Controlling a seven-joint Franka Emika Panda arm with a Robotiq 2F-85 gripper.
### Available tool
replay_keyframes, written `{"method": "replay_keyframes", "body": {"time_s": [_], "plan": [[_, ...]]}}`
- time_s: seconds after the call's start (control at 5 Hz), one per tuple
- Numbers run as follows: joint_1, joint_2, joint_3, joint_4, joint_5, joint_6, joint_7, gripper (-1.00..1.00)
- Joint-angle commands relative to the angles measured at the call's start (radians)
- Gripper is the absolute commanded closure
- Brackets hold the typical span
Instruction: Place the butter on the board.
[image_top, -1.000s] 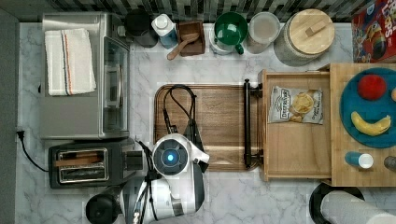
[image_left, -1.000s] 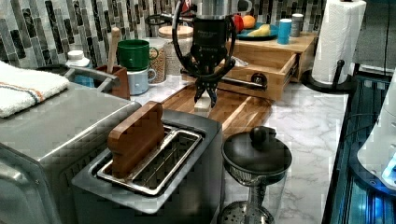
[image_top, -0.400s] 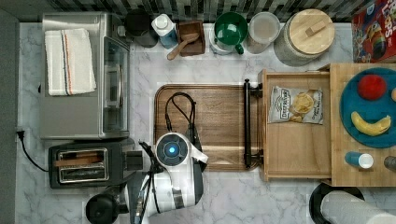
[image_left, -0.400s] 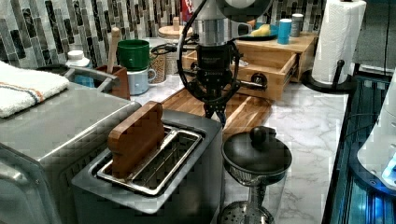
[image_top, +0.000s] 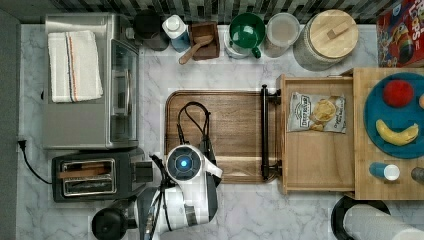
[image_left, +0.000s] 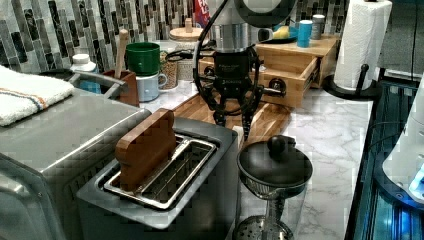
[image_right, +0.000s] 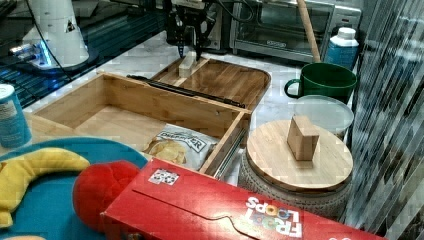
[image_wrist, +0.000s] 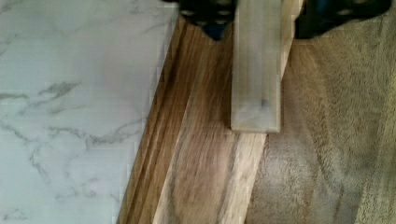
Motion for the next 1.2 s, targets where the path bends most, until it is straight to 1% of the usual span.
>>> {"method": "replay_keyframes", "body": {"time_s": [0.2,0.8,1.0,1.2], "plan": [[0.017,-0.021,0.035,0.015,0.011,0.037,0.04,-1.0],[0.004,-0.022,0.048,0.015,0.012,0.037,0.039,-1.0],[-0.009,-0.022,0.061,0.015,0.012,0.037,0.038,-1.0],[0.002,-0.022,0.05,0.015,0.012,0.037,0.039,-1.0]]}}
